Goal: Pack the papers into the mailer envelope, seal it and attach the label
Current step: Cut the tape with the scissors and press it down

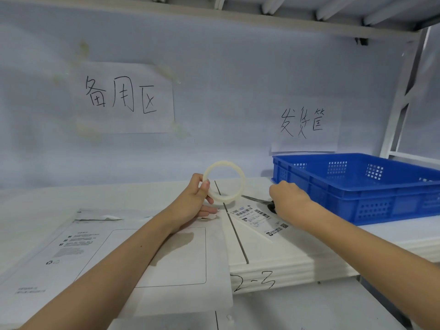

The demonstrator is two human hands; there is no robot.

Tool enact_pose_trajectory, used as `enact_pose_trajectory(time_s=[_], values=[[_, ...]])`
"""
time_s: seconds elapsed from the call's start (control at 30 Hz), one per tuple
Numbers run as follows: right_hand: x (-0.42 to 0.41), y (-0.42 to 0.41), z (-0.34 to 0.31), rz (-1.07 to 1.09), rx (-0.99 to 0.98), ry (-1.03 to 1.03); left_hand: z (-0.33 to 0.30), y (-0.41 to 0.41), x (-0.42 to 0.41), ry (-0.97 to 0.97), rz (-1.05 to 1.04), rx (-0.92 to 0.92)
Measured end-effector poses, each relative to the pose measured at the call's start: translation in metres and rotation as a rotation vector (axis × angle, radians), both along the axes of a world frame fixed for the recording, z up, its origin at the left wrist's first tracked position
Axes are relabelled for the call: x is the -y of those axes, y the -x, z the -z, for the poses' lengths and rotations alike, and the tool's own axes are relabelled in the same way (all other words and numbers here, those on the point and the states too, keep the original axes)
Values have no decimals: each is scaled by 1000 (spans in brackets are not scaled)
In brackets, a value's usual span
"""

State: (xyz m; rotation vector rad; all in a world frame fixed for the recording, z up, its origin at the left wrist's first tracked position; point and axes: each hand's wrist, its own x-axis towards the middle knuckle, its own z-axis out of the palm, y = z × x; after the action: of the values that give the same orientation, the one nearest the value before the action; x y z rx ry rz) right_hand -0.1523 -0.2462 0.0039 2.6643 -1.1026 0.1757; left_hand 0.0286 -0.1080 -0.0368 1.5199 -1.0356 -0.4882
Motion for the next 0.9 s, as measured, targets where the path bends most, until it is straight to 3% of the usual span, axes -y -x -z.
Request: enact_pose_trajectory(time_s=[0.13, 0.23, 0.33, 0.53, 0.67, 0.9], values=[[-19, -4, 4, -168, 119, 120, -1, -3, 0, 42, -66, -138], [-43, -15, 21, -489, 223, -134, -4, -8, -1, 148, -129, -277], [-62, -36, 37, -625, 48, -310, -6, -15, -3, 237, -197, -324], [-66, -44, 48, -656, 95, -228, 2, -24, -6, 218, -265, -297], [-65, -36, 48, -552, 61, -250, 4, -26, -7, 208, -268, -297], [-70, -33, 52, -527, 289, -175, 6, -27, -8, 213, -276, -306]])
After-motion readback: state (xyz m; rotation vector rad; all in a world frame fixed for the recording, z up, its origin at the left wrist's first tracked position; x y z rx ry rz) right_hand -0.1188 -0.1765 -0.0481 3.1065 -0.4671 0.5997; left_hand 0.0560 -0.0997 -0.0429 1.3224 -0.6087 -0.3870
